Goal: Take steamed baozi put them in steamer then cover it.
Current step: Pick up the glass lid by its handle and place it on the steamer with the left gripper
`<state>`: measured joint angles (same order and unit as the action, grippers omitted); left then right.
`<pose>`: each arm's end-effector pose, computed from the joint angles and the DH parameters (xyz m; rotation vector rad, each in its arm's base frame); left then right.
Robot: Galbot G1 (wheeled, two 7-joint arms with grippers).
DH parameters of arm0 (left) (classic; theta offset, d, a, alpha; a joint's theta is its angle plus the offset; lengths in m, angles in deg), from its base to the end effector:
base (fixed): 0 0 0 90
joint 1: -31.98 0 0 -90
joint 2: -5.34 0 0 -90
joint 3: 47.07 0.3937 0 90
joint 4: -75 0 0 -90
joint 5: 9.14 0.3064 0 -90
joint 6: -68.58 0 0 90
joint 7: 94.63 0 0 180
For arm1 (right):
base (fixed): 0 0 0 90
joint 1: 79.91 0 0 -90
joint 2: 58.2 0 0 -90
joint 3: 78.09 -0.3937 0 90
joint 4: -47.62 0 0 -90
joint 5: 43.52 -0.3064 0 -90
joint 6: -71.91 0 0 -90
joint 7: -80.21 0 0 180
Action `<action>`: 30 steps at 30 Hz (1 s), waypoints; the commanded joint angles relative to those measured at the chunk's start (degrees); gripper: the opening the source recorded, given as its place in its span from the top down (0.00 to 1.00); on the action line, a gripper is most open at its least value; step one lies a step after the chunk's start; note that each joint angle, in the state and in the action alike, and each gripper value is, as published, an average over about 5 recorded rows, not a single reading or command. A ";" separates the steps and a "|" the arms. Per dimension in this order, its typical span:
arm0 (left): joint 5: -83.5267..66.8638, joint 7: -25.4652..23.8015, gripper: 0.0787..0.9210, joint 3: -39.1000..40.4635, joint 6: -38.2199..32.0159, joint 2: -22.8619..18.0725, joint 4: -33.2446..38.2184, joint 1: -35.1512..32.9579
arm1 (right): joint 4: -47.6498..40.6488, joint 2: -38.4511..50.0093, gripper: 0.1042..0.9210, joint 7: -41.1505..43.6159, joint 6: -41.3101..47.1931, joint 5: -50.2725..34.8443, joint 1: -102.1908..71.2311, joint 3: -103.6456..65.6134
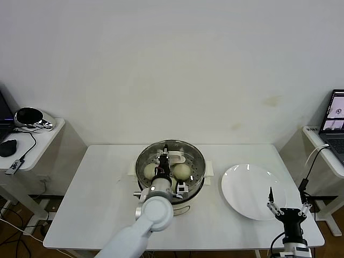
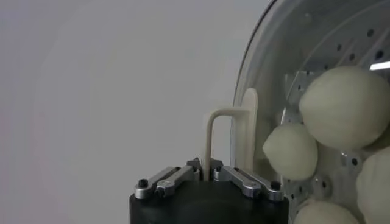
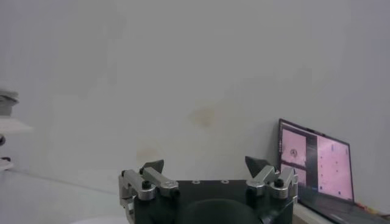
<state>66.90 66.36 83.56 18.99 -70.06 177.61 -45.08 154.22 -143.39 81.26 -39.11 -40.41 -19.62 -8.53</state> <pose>0.3030 -0.1060 -0.3052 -0.1657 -2.2583 -2.1253 0.0920 -0.1279 -0.3939 0.3251 2.9467 -0.4780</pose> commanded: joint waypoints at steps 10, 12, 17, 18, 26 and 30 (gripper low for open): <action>0.72 1.34 0.91 -0.82 -0.76 -1.13 -1.16 -0.91 | -0.12 0.27 0.12 0.18 -0.18 -0.26 0.02 0.13; 0.81 1.74 0.91 -0.98 -0.83 -1.22 -1.08 -1.07 | -0.11 0.27 0.12 0.20 -0.22 -0.26 0.02 0.16; 1.28 2.56 0.86 -1.30 -1.38 -1.23 -0.88 -1.44 | 0.02 0.27 0.12 0.24 -0.27 -0.25 -0.02 0.24; 1.40 2.70 0.83 -1.37 -1.55 -1.19 -0.84 -1.54 | 0.05 0.27 0.12 0.25 -0.28 -0.25 -0.03 0.27; 1.38 3.77 0.55 -1.53 -2.05 -0.16 2.28 -3.38 | 0.23 0.24 0.12 0.30 -0.34 -0.22 -0.08 0.48; 0.56 4.33 0.41 -1.75 -2.07 1.02 6.17 -6.12 | 0.27 0.24 0.12 0.33 -0.31 -0.16 -0.06 0.49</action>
<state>68.21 70.07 81.93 17.05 -70.20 178.59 -47.93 154.43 -143.15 81.57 -39.42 -40.63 -19.70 -8.05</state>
